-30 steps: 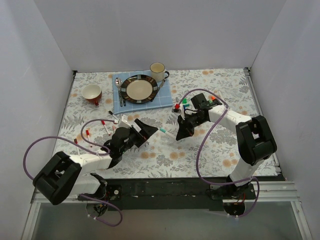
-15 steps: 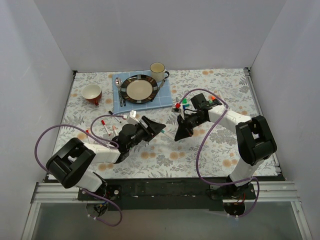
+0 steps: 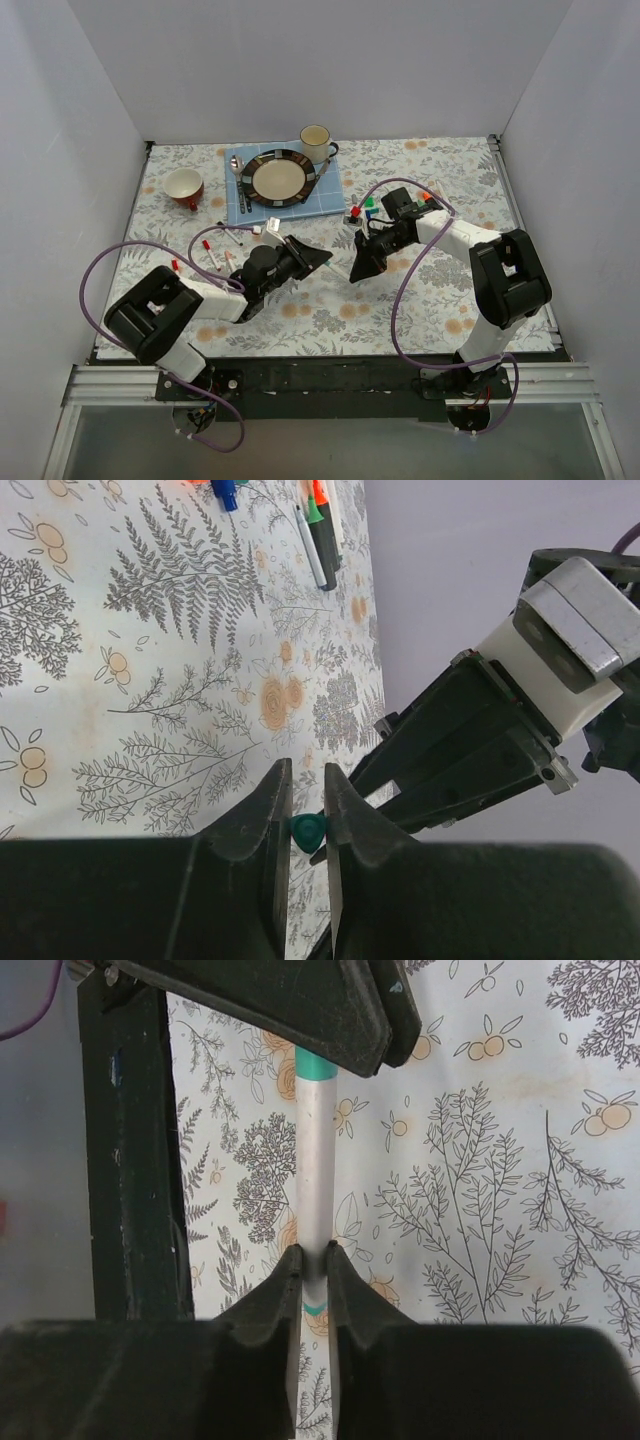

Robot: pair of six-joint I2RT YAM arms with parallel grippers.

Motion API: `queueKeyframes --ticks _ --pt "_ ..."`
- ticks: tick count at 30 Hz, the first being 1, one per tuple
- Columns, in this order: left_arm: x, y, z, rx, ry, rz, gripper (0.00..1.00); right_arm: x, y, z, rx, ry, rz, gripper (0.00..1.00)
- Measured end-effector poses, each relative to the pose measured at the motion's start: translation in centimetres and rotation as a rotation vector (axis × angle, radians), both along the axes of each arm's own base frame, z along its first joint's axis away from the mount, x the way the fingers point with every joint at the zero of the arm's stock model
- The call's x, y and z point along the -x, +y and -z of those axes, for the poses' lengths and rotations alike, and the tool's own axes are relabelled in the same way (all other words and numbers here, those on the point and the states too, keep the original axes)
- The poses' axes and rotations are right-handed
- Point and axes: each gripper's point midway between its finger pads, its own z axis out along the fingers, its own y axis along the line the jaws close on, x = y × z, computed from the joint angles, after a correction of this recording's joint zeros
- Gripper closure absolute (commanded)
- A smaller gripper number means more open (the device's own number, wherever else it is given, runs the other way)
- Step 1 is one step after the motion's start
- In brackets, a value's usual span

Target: Open the pen caps

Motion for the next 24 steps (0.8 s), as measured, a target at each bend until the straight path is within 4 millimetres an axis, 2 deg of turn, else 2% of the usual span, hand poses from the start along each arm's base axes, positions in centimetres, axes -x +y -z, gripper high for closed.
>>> queueKeyframes --ticks 3,4,8,11,12,14,15,20,24 --pt "0.1 -0.3 -0.5 0.004 -0.035 0.022 1.0 0.1 0.1 -0.1 -0.003 0.011 0.002 0.35" --pt "0.3 -0.5 -0.7 0.009 -0.046 0.035 1.0 0.1 0.1 -0.2 -0.01 0.013 0.0 0.32" --pt "1.1 -1.9 -1.4 0.043 -0.102 0.124 1.0 0.4 0.4 -0.5 -0.044 0.032 -0.013 0.32" --pt "1.7 -2.9 -0.7 0.047 -0.102 0.179 1.0 0.7 0.7 -0.7 -0.076 0.057 -0.025 0.43" --pt "1.8 -3.3 -0.6 0.049 -0.103 0.194 1.0 0.7 0.8 -0.8 -0.089 0.068 -0.029 0.6" --pt "2.1 -4.0 -0.7 0.059 -0.118 0.229 1.0 0.9 1.0 -1.1 -0.12 0.096 -0.032 0.75" --pt "2.2 -4.2 -0.8 0.063 -0.126 0.237 1.0 0.8 1.0 -1.2 -0.134 0.099 -0.035 0.98" --pt "2.0 -4.3 -1.3 0.046 -0.187 0.242 1.0 1.1 1.0 -1.5 -0.167 0.157 -0.031 0.99" --pt "1.1 -3.3 -2.4 -0.021 -0.248 0.18 1.0 0.9 1.4 -2.2 -0.218 0.141 -0.049 0.99"
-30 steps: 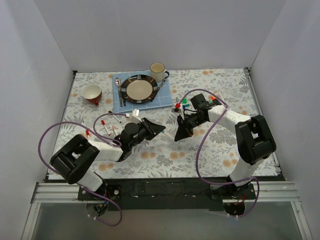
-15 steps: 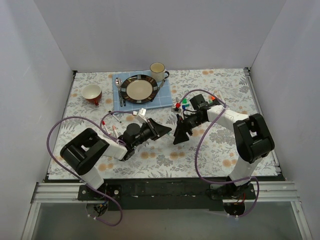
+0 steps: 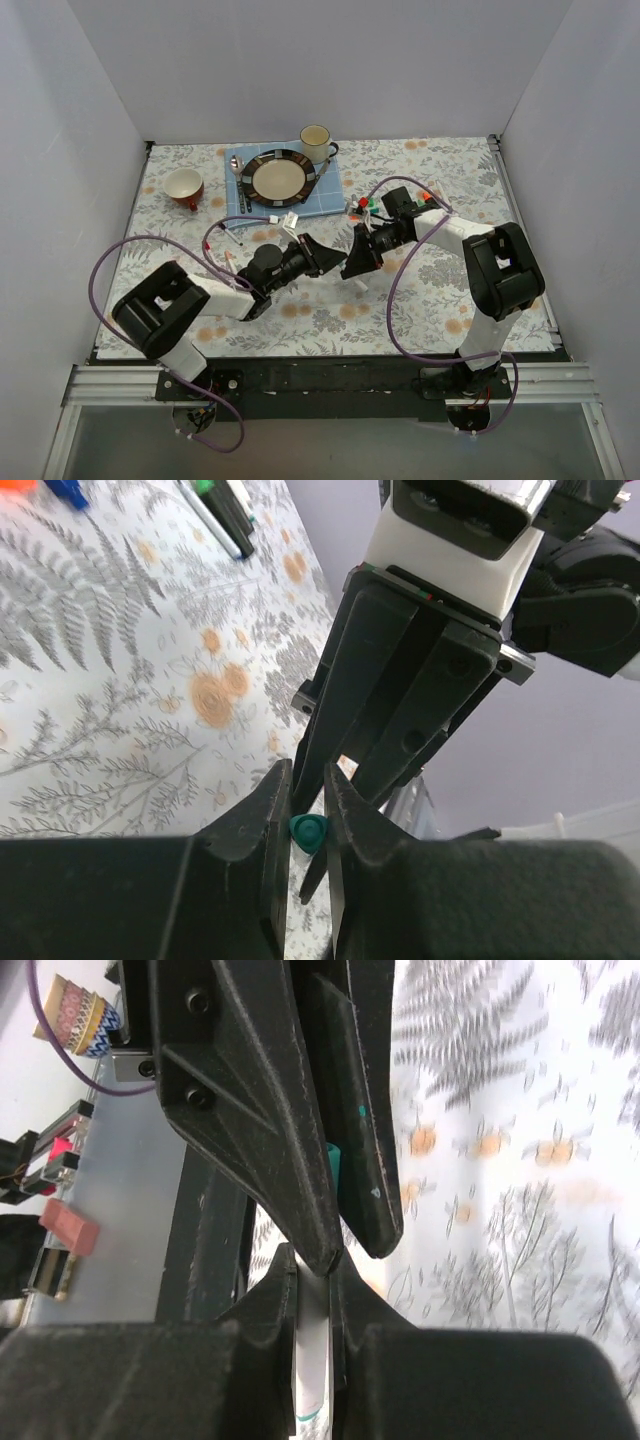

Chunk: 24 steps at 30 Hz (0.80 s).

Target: Open the pen caps

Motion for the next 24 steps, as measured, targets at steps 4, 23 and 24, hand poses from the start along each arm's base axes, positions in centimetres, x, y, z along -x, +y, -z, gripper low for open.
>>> queueKeyframes --ticks 4,23,24 --pt "-2.3 2.7 -2.6 -0.031 -0.076 -0.135 1.0 -0.8 1.1 -1.0 -0.067 -0.069 -0.02 0.99" --pt "-15.9 9.5 -12.1 0.006 -0.16 -0.369 1.0 -10.2 -9.0 2.7 0.402 -0.267 0.478 0.99" --pt "-15.7 8.3 -10.1 -0.024 -0.115 -0.327 1.0 -11.2 -10.1 2.8 0.438 -0.3 0.523 0.99"
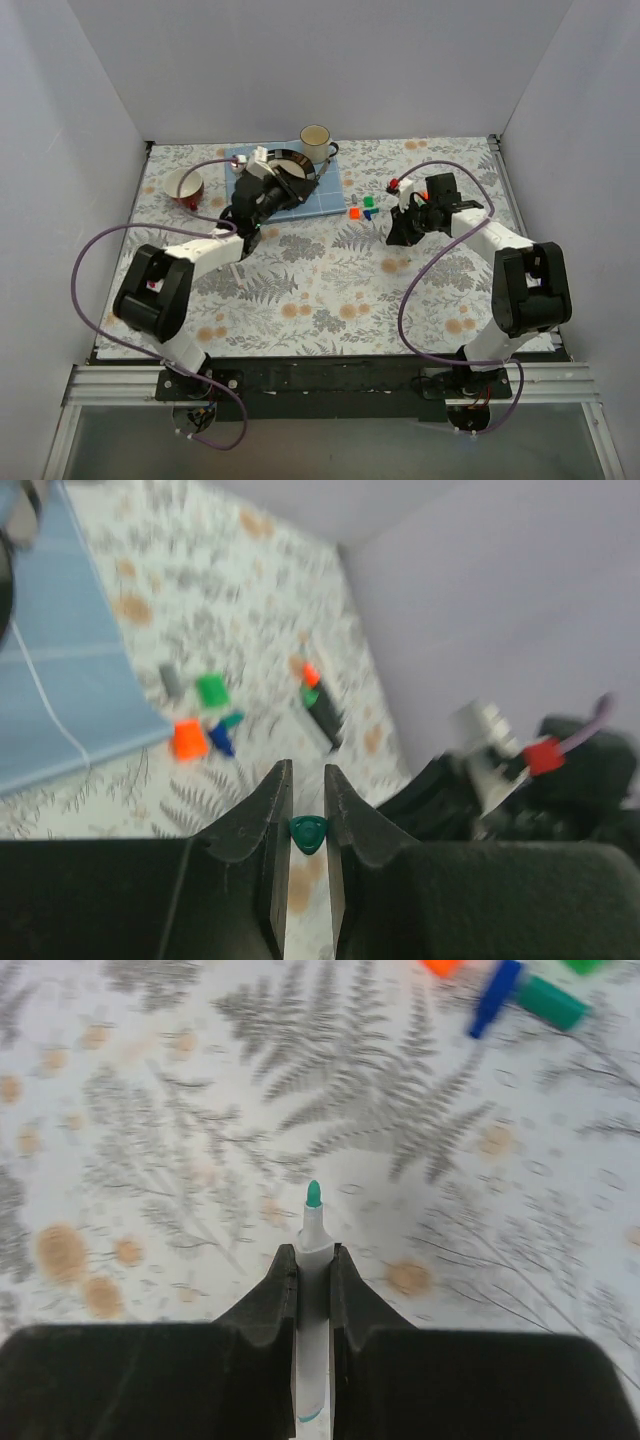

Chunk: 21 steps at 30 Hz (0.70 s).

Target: Open the pen caps

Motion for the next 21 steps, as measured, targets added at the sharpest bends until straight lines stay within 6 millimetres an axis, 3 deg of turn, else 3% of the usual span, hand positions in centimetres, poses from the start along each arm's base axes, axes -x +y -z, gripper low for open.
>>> queueKeyframes --ticks 2,4,7,9,15,21 --pt "0.7 -3.7 4.8 -0.074 0.125 0.106 1.0 -2.1 -2.1 0.4 0.102 -0.06 0.088 0.99" --pt "1.6 -6.8 7.8 -0.139 0.197 0.188 1.0 -3.2 -3.1 0.8 0.172 -0.082 0.132 0.99" --pt "3.1 -10.8 10.9 -0.229 0.258 0.294 1.0 -5.2 -4.5 1.7 0.271 -0.105 0.186 0.99" --pt "4.0 -12.5 12.3 -0.277 0.281 0.341 1.0 -6.9 -5.1 2.3 0.327 -0.119 0.211 0.97" --pt "2.9 -14.4 15.3 -0.395 0.322 0.371 1.0 -11.1 -6.4 3.3 0.435 -0.149 0.26 0.93" --pt "1.4 -15.0 19.3 -0.527 0.369 0.356 0.99 -12.5 -7.2 4.2 0.492 -0.155 0.275 0.89"
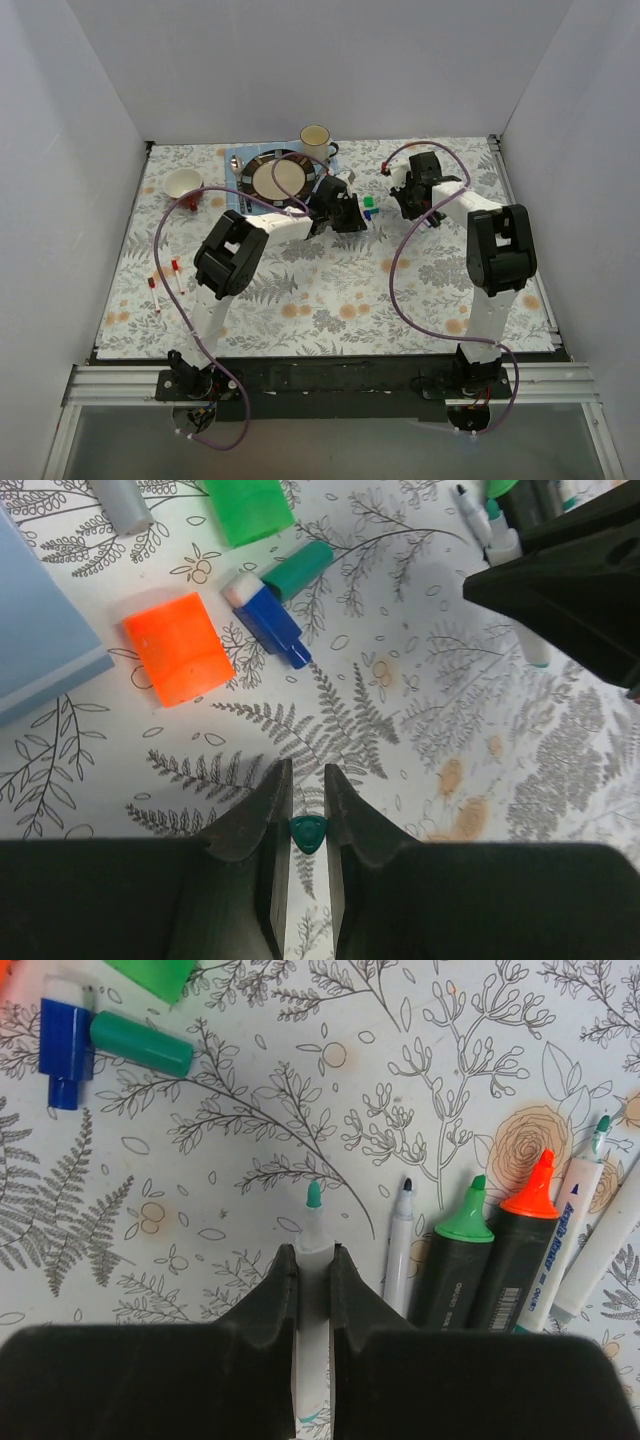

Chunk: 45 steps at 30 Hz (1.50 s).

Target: Open the pen caps

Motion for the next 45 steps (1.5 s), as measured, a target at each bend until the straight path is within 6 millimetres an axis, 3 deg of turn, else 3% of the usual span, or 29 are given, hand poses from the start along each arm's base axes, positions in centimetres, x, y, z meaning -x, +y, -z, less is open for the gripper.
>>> queueKeyframes --ticks 5,13,19,25,31,35,37,41,42,45 --pt "-0.8 -0.4 2.1 -0.081 0.0 0.0 0.92 -1.1 -0.5 0.8 0.037 0.001 0.016 0.77" --pt "-1.8 -0.5 1.4 -0.134 -0.026 -0.015 0.78 -1.1 -1.5 1.1 0.065 0.008 0.028 0.64" --pt "-2.1 -0.2 1.3 -0.154 -0.032 -0.029 0.71 -1.2 -2.5 0.6 0.051 0.001 0.048 0.63" --pt "-2.1 0.0 1.5 -0.167 -0.027 -0.033 0.64 -0.2 -2.0 -2.2 -0.036 -0.031 0.015 0.63" --pt "-2.1 0.5 1.0 -0.185 -0.041 -0.038 0.51 1.8 0.4 -6.8 -0.17 -0.089 -0.089 0.62" --pt "-1.6 1.3 -2.1 -0.179 -0.095 -0.037 0.35 4.5 2.9 -9.4 -0.303 -0.108 -0.207 0.62" --pt "-0.8 2.5 -5.1 -0.171 -0.144 -0.043 0.21 6.3 4.0 -10.2 -0.37 -0.104 -0.266 0.62" --pt "1.2 5.7 -12.7 -0.108 -0.293 -0.095 0.02 9.9 6.0 -10.9 -0.504 -0.081 -0.369 0.61" --pt "2.0 7.0 -14.7 -0.085 -0.334 -0.118 0.02 10.8 6.4 -10.8 -0.533 -0.068 -0.387 0.61" --pt "3.8 10.4 -18.1 -0.034 -0.402 -0.182 0.02 12.3 7.1 -11.3 -0.596 -0.06 -0.426 0.6"
